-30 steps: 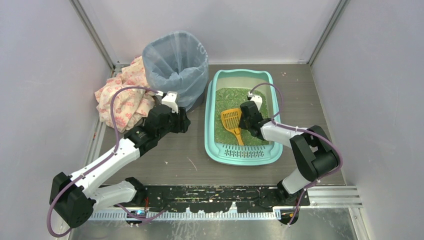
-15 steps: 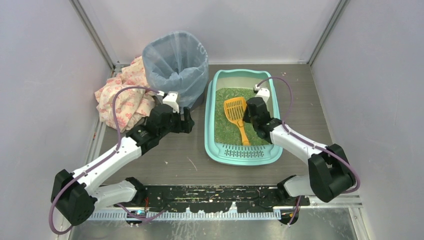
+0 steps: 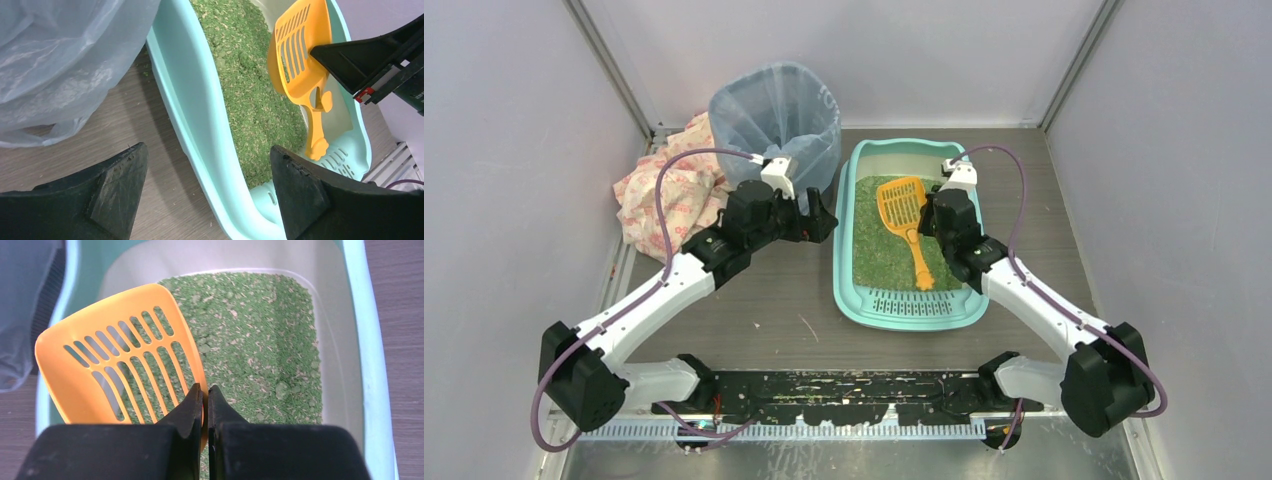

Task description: Clean the litter box

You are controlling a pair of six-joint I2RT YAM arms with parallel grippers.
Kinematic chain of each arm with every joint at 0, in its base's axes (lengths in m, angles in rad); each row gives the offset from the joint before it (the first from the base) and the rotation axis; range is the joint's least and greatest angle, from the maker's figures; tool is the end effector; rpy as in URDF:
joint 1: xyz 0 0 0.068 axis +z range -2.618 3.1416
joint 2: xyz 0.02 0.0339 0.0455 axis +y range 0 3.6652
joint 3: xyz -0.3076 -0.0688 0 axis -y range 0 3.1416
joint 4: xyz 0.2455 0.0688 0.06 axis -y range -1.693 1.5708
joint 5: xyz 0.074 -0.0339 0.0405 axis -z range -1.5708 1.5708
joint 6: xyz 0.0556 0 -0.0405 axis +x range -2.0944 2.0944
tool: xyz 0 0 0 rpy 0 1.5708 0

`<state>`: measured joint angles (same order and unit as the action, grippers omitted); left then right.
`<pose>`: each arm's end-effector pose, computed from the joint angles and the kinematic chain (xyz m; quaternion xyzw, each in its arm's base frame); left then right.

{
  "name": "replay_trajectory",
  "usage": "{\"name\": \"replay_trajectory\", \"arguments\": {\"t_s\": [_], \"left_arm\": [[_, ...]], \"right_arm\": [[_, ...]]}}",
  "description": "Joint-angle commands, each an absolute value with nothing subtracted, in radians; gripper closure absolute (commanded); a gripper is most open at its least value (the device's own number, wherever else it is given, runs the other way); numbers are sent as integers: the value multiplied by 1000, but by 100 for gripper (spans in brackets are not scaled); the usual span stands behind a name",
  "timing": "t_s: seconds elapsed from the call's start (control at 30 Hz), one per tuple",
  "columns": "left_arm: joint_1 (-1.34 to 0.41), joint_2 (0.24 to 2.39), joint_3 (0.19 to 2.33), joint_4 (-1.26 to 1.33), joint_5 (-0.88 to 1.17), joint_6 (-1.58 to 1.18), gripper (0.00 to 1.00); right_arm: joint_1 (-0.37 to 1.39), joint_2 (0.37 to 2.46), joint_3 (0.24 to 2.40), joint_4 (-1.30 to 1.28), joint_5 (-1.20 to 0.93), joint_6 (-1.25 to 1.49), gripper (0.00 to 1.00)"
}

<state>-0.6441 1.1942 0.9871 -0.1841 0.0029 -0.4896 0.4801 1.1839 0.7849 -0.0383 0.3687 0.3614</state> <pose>0.2232 -0.1678 0.3584 0.0649 0.8285 -0.2997 0.4686 0.2465 0.1058 0.3050 0.0490 0.8337 0.0744 0.5449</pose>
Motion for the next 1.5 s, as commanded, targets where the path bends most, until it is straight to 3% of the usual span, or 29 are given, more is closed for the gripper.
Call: {"name": "replay_trajectory", "arguments": {"t_s": [0.0,1.17,1.47], "left_arm": [[-646,1198,1034,-112,53,-465,10],[-647,1141,953,-118,-67,-414,11],[-647,1139,964,-129,-67,-405,11]], "right_arm": [[480,1136,846,-7,327,333,99],[480,1166,969,6,222,321,99],[480,1152,1010,-101,115,282,99]]}}
